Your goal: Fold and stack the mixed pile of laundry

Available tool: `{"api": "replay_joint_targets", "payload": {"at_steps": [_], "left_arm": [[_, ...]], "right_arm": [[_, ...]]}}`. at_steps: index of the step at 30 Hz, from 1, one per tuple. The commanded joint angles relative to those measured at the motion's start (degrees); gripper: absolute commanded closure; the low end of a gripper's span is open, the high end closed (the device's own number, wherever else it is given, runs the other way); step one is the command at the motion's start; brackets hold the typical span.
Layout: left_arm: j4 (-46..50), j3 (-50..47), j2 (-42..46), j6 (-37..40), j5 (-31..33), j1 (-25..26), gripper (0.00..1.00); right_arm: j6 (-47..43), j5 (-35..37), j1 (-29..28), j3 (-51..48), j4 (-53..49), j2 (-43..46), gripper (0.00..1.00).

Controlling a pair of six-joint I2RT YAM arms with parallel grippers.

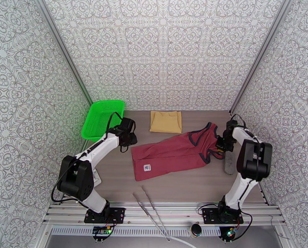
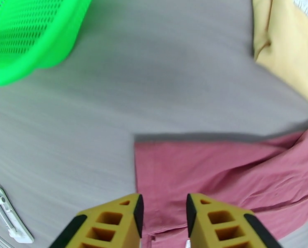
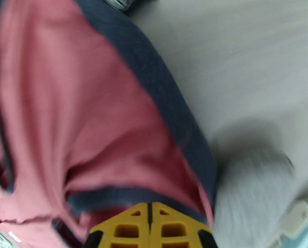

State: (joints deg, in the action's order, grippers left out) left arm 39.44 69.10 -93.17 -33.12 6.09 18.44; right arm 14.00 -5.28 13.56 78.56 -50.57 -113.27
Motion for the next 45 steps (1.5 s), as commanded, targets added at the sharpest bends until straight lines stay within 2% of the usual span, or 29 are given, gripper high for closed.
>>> {"api": "replay_joint_targets", "payload": {"at_steps": [1, 10, 14, 17, 21, 28, 32, 37, 45], "left_arm": [[0.98, -2.00, 2.74, 1.23, -1.60, 0.81, 0.65], [5.03, -3.01, 6.60, 2.51, -1.36, 0.30, 0.63], [6.26, -3.40, 7.77, 3.13, -2.84, 0.17, 0.54], [5.08, -4.46, 7.78, 3.33, -6.30, -0.10, 0.49], [2.54, -5.38, 5.44, 2.65, -12.99, -1.44, 0.48], [0.63, -4.66, -1.52, 2.19, -15.57, -2.53, 0.52], [1.01, -3.32, -5.31, 2.25, -14.90, -2.33, 0.53], [0.82, -2.71, -7.25, 2.58, -12.32, -3.22, 0.54], [-0.77, 0.66, -12.90, 3.86, -12.74, -3.67, 0.54]], "right_arm": [[-0.90, 2.07, 0.06, 3.93, 0.11, -4.01, 1.00], [-2.73, 14.29, 1.58, 8.72, -4.15, -9.16, 1.00], [-3.57, 18.17, 2.52, 13.62, -6.62, -11.44, 1.00], [-4.22, 18.35, 2.98, 16.75, -7.31, -12.58, 1.00], [-5.06, 18.58, 3.01, 21.01, -8.31, -13.94, 1.00], [-5.83, 15.58, 2.96, 25.12, -9.11, -13.69, 1.00], [-5.83, 12.16, 2.94, 23.68, -9.11, -9.22, 0.98], [-5.62, 9.20, 1.63, 19.56, -9.36, 0.31, 0.77], [-3.95, 7.31, -6.80, 6.45, -7.95, 17.54, 0.64]]}}
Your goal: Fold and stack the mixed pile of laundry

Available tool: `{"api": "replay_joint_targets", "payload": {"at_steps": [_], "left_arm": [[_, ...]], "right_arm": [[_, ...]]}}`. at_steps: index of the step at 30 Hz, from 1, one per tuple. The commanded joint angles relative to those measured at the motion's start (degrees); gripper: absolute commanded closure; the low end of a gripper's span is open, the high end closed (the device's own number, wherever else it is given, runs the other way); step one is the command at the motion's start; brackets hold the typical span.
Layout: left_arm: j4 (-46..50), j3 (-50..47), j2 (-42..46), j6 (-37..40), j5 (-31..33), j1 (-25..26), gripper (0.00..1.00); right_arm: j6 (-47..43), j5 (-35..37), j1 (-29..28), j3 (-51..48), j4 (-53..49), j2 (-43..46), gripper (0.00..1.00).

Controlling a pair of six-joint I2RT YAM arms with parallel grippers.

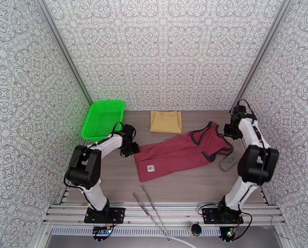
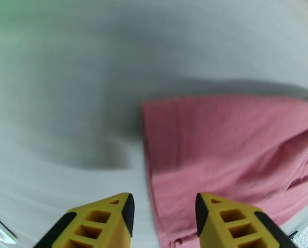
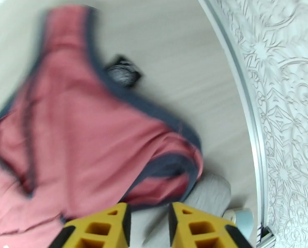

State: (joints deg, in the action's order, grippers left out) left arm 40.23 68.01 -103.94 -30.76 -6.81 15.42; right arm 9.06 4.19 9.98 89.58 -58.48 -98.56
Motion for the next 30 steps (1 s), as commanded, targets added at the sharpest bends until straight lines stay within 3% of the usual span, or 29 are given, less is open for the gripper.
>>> {"api": "replay_joint_targets", "payload": {"at_steps": [1, 9, 12, 17, 21, 24, 30], "left_arm": [[-1.93, 2.10, -2.76, 1.58, -0.03, -0.69, 0.54], [-1.34, 3.64, -6.37, 2.26, 2.19, -0.70, 0.55], [-2.09, 3.60, -7.93, 2.70, 1.94, -0.73, 0.61], [-4.38, 2.75, -9.96, 3.06, 0.49, -0.48, 0.85], [-5.41, 2.55, -10.76, 3.75, -0.63, 0.01, 0.98], [-5.84, 2.58, -11.01, 4.52, -1.34, 0.16, 1.00], [-6.69, 1.80, -10.28, 5.04, -2.86, 0.00, 1.00]], "right_arm": [[1.38, -2.26, -4.91, -6.61, 0.26, 4.70, 0.63], [6.59, -1.81, -22.26, -14.81, 0.74, 14.28, 0.61], [10.35, -1.60, -31.91, -16.96, 1.04, 17.13, 0.59], [17.80, -1.14, -49.60, -20.73, 4.95, 18.66, 0.50], [22.64, 0.50, -63.89, -18.91, 8.91, 12.08, 0.42], [23.54, 2.98, -71.35, -13.46, 9.82, 4.30, 0.38], [24.16, 4.46, -78.74, 0.48, 8.31, -11.58, 0.36]]}}
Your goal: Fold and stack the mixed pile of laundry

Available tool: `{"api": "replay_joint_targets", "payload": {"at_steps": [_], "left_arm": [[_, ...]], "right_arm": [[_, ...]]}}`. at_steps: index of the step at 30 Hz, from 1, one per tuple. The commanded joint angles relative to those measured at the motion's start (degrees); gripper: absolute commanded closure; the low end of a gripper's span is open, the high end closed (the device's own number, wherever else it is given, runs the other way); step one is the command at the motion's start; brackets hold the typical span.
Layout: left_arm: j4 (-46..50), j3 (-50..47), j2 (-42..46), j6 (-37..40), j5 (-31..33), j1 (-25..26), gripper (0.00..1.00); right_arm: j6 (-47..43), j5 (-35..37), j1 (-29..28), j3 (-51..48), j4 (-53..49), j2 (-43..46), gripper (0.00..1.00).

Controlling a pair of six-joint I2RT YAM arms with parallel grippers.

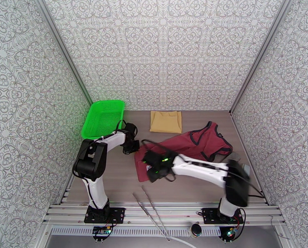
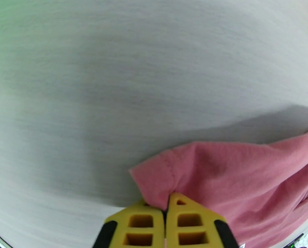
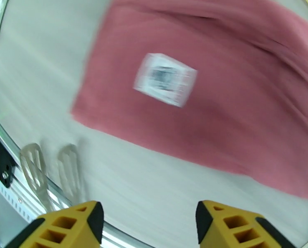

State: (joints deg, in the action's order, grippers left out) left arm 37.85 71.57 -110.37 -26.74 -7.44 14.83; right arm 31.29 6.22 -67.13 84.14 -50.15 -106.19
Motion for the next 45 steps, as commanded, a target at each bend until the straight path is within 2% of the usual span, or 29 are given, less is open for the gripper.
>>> {"api": "replay_joint_targets", "payload": {"at_steps": [1, 9, 24, 32, 35, 38, 40, 42, 45], "left_arm": [[-4.52, -2.02, -3.61, 0.99, -2.56, 0.55, 1.00], [-4.32, -2.31, -2.29, 1.33, -4.31, 0.46, 1.00], [-4.27, -3.15, -1.34, 2.30, -4.77, -0.33, 1.00], [-4.27, -3.56, -0.85, 2.37, -5.30, -0.33, 1.00], [-4.40, -4.04, -0.29, 2.21, -5.56, -0.32, 1.00], [-4.51, -4.50, 0.34, 2.12, -6.07, -0.33, 1.00], [-4.37, -4.69, 0.75, 2.04, -6.35, -0.33, 1.00], [-4.19, -5.10, 1.33, 2.00, -6.44, -0.33, 1.00], [-4.09, -6.06, 2.46, 2.05, -6.23, -0.82, 1.00]], "right_arm": [[2.02, 2.42, -2.43, 7.90, -0.20, -6.04, 0.36], [3.15, 4.55, -4.84, 20.86, -7.22, -18.22, 0.40], [3.56, 3.80, -4.37, 25.96, -9.03, -26.70, 0.50], [4.92, 3.38, -3.11, 26.97, -10.03, -27.78, 0.58], [5.10, 3.45, -2.74, 28.70, -11.13, -29.03, 0.63], [5.10, 3.44, -2.56, 30.95, -12.69, -30.92, 0.75], [5.01, 3.67, -2.56, 32.23, -13.51, -31.74, 0.85], [5.01, 3.88, -2.48, 32.58, -13.57, -31.73, 1.00], [4.22, 3.33, -2.52, 32.76, -12.95, -31.23, 1.00]]}}
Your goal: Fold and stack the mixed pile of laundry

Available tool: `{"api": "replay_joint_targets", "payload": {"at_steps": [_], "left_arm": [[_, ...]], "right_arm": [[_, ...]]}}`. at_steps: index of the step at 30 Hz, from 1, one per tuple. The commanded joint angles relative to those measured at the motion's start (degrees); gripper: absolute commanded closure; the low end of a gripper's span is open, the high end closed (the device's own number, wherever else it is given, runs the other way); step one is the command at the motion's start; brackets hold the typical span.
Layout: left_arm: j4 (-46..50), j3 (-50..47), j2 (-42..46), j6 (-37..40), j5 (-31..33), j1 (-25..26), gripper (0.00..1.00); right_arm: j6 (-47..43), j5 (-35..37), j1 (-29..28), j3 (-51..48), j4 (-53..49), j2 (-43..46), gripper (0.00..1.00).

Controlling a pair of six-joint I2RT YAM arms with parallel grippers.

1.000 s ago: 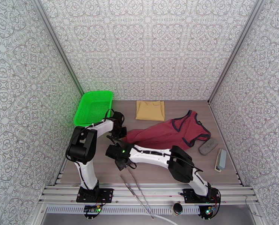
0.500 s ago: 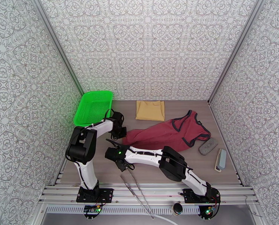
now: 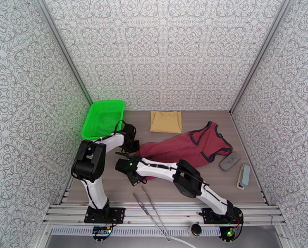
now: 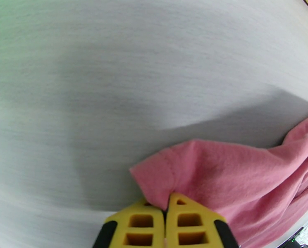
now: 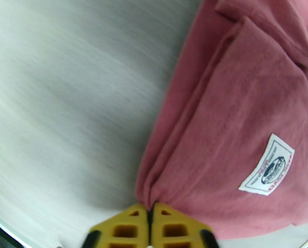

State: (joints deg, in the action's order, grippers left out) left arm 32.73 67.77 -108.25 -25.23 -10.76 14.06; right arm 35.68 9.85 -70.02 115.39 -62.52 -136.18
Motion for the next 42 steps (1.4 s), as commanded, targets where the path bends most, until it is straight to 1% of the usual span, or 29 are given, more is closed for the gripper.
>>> {"api": "replay_joint_targets", "payload": {"at_steps": [1, 4, 7, 9, 12, 15, 18, 21, 29, 34, 42], "left_arm": [[1.12, -2.77, 1.07, 0.38, -2.71, -0.44, 1.00], [1.02, -4.79, 3.68, -0.31, -2.32, -2.41, 1.00], [1.86, -6.73, 7.09, -0.87, -1.38, -4.94, 1.00], [3.00, -7.21, 9.32, -0.80, -0.40, -6.16, 1.00], [5.27, -6.53, 11.86, -0.35, 0.88, -6.68, 1.00], [7.26, -4.68, 13.04, -0.17, 1.15, -6.12, 1.00], [9.10, -1.88, 13.09, -0.18, 1.41, -4.58, 1.00], [11.12, 2.30, 12.65, -0.25, 1.78, -1.84, 1.00], [15.68, 16.17, 8.81, -0.95, 2.24, 6.68, 1.00], [16.84, 25.64, 3.17, -1.22, 1.37, 11.62, 1.00], [18.60, 42.54, -10.36, -0.61, -2.10, 17.69, 1.00]], "right_arm": [[-0.71, -1.12, 0.32, 1.35, 0.10, -0.92, 1.00], [-2.72, -5.12, -0.24, 1.64, 2.83, -0.08, 1.00], [-4.34, -10.26, -1.16, 4.19, 4.22, -0.13, 1.00], [-4.57, -12.18, -1.69, 6.06, 4.53, -0.11, 1.00], [-4.14, -12.05, -1.97, 6.95, 4.43, 1.32, 1.00], [-3.62, -9.55, -1.89, 6.22, 3.80, 4.01, 1.00], [-2.92, -6.72, -1.64, 4.77, 2.66, 6.96, 1.00], [-1.86, -3.94, -1.05, 0.64, 1.99, 10.56, 1.00], [2.42, 3.83, 1.82, -16.68, 3.25, 23.78, 1.00], [3.91, 8.11, 5.05, -26.18, 2.40, 31.24, 1.00], [4.05, 12.63, 10.59, -36.45, 0.76, 37.57, 1.00]]}}
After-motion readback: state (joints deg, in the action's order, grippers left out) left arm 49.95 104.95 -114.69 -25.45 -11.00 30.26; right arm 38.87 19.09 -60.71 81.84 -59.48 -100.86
